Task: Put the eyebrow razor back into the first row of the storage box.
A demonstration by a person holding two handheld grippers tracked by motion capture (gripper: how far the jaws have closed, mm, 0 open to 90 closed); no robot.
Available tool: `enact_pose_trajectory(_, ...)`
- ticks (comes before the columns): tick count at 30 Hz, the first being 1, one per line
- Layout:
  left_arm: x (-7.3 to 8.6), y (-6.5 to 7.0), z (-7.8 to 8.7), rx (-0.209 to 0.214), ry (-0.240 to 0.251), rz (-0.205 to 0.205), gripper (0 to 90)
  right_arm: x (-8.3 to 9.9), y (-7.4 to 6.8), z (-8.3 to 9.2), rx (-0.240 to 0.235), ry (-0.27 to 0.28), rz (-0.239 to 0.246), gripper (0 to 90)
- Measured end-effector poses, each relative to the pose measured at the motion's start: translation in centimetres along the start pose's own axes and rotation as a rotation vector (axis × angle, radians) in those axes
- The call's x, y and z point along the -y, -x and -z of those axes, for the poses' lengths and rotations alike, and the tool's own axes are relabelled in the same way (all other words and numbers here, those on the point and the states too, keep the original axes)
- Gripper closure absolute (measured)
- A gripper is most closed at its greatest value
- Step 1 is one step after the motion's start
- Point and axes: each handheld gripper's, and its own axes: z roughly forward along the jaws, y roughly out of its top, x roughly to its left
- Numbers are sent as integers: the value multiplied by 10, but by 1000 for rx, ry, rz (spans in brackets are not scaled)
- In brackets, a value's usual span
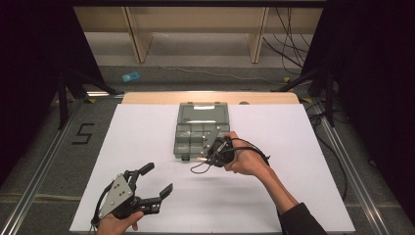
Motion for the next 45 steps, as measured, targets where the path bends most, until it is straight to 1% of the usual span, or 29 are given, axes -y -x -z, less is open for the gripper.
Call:
enact_pose_trajectory(3, 0, 0, 0, -1, -1, 1, 156, 0, 7, 3, 16, -1, -6, 823)
enact_pose_trajectory(5, 0, 0, 0, -1, 0, 3, 155, 1, 12, 6, 29, -4, -26, 823)
enact_pose_trajectory(6, 0, 0, 0, -1, 0, 4, 155, 1, 18, 8, 45, -5, -28, 823)
enact_pose_trajectory(7, 0, 0, 0, -1, 0, 3, 155, 1, 18, 8, 45, -5, -28, 823)
enact_pose_trajectory(8, 0, 0, 0, -1, 0, 4, 155, 1, 20, 9, 49, -2, -39, 823)
enact_pose_trajectory(9, 0, 0, 0, -1, 1, 3, 155, 0, 23, 10, 55, -3, -36, 823)
enact_pose_trajectory(10, 0, 0, 0, -1, 0, 3, 155, 0, 27, 11, 63, -2, -51, 823)
enact_pose_trajectory(11, 0, 0, 0, -1, 0, 4, 155, 0, 27, 11, 63, -2, -51, 823)
enact_pose_trajectory(13, 0, 0, 0, -1, 3, 7, 156, 0, 37, 14, 87, 1, -61, 824)
enact_pose_trajectory(14, 0, 0, 0, 0, 2, 1, 156, 0, 37, 14, 87, 1, -61, 824)
enact_pose_trajectory(15, 0, 0, 0, 0, 3, 1, 156, 0, 42, 15, 93, -3, -68, 824)
enact_pose_trajectory(16, 0, 0, 0, -1, 3, 9, 156, 0, 42, 15, 93, -3, -68, 824)
enact_pose_trajectory(17, 0, 0, 0, -2, 3, 7, 156, -1, 45, 15, 105, -2, -70, 823)
enact_pose_trajectory(18, 0, 0, 0, -1, 3, 6, 155, -1, 50, 15, 110, -5, -77, 824)
enact_pose_trajectory(19, 0, -1, -1, 9, 18, 0, 155, -1, 50, 15, 110, -5, -77, 824)
enact_pose_trajectory(20, 0, 0, 0, -1, 3, 4, 155, -1, 53, 16, 108, -8, -84, 824)
enact_pose_trajectory(22, 0, 0, 0, 1, 4, 3, 155, -1, 59, 15, 120, -16, -87, 824)
enact_pose_trajectory(24, 0, -1, -1, 9, 18, 2, 155, -1, 61, 15, 118, -21, -92, 824)
enact_pose_trajectory(25, 0, 0, 0, -1, 1, 9, 156, -2, 62, 14, 120, -25, -94, 824)
enact_pose_trajectory(27, 0, 0, 0, 3, 10, 3, 156, -2, 66, 13, 121, -31, -97, 824)
enact_pose_trajectory(28, 0, 0, 0, 1, 7, 8, 156, -2, 67, 12, 117, -29, -97, 824)
enact_pose_trajectory(29, 0, 0, 0, 1, 8, 8, 156, -2, 68, 12, 126, -27, -102, 824)
enact_pose_trajectory(31, 0, -1, -1, 9, 20, 4, 155, -3, 70, 10, 126, -28, -103, 824)
enact_pose_trajectory(37, 0, -1, -1, 10, 21, 3, 155, -3, 76, 7, 130, -32, -113, 824)
enact_pose_trajectory(38, 0, -1, 0, 2, 6, 5, 156, -4, 79, 7, 128, -37, -108, 824)
enact_pose_trajectory(40, 0, -1, 0, 2, 7, 5, 155, -4, 80, 6, 127, -36, -118, 824)
enact_pose_trajectory(41, 0, -1, 0, 3, 6, 6, 156, -4, 81, 5, 137, -33, -111, 824)
enact_pose_trajectory(42, 0, -1, 0, 3, 5, 2, 155, -5, 82, 5, 131, -37, -112, 824)
enact_pose_trajectory(45, 0, -1, 0, 2, 3, 6, 155, -5, 86, 2, 140, -33, -110, 823)
